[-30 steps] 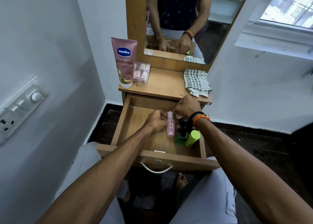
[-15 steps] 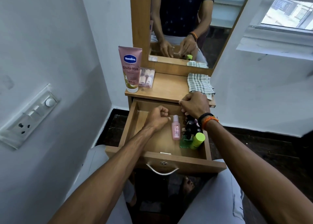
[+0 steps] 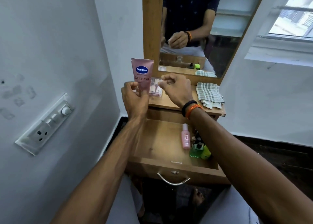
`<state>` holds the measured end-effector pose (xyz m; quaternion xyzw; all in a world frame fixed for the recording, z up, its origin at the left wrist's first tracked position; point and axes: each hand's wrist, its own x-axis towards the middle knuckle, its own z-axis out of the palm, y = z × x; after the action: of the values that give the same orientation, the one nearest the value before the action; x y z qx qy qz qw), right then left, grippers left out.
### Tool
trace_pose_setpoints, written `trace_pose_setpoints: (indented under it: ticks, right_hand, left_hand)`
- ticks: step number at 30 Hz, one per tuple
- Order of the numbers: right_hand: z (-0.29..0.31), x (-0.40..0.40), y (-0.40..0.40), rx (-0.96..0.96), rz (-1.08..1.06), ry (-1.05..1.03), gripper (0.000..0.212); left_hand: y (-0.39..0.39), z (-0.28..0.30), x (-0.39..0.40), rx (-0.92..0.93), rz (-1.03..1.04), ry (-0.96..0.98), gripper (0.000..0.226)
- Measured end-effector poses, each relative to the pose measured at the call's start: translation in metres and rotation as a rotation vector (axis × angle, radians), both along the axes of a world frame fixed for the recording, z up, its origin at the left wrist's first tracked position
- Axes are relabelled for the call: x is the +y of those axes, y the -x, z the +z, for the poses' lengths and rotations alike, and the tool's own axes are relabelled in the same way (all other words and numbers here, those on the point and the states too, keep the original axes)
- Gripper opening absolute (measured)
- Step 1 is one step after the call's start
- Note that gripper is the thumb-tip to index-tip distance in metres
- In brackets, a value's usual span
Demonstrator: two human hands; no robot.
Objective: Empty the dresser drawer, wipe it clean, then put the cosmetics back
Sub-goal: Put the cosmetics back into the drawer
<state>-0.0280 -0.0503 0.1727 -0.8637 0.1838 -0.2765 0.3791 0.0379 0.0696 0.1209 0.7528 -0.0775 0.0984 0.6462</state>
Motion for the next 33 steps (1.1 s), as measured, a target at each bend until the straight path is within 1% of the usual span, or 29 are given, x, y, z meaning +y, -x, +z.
trace_pose_setpoints:
  ticks: [4,7,9,14,19,22,25,28,31,33]
  right_hand:
    - [0.003,0.01,-0.022,-0.022,0.003,-0.078,0.047]
    - [0.005,0.011,-0.038,-0.041,0.006,-0.131,0.054]
    - [0.005,0.011,-0.046,-0.049,0.012,-0.178,0.051]
    - [0.001,0.014,-0.061,-0.088,0.031,-0.183,0.023]
    - [0.0,0.015,-0.063,-0.09,0.005,-0.184,0.024]
    - [0.008,0.008,-0.053,-0.107,0.065,-0.243,0.026]
    - [0.016,-0.004,-0.037,-0.089,0.163,-0.288,0.01]
    - [0.011,-0.016,-0.017,-0.032,0.165,-0.344,0.008]
    - [-0.005,-0.028,0.003,0.04,0.109,-0.39,0.011]
    - [-0.017,-0.034,0.017,0.087,0.085,-0.467,0.015]
  left_hand:
    - [-0.025,0.01,0.008,0.045,-0.087,-0.011,0.045]
    - [-0.038,0.014,0.011,0.054,-0.164,-0.031,0.047]
    - [-0.043,0.015,0.011,0.044,-0.199,-0.033,0.047]
    - [-0.048,0.018,0.01,0.033,-0.226,-0.046,0.044]
    - [-0.045,0.017,0.014,-0.008,-0.234,-0.073,0.04]
    - [-0.039,0.021,0.019,-0.034,-0.273,-0.073,0.038]
    - [-0.029,0.025,0.023,-0.033,-0.336,-0.051,0.032]
    - [-0.016,0.019,0.026,0.021,-0.456,-0.046,0.026]
    - [-0.002,0.003,0.026,0.09,-0.58,-0.095,0.03]
    - [0.007,-0.009,0.023,0.152,-0.653,-0.111,0.033]
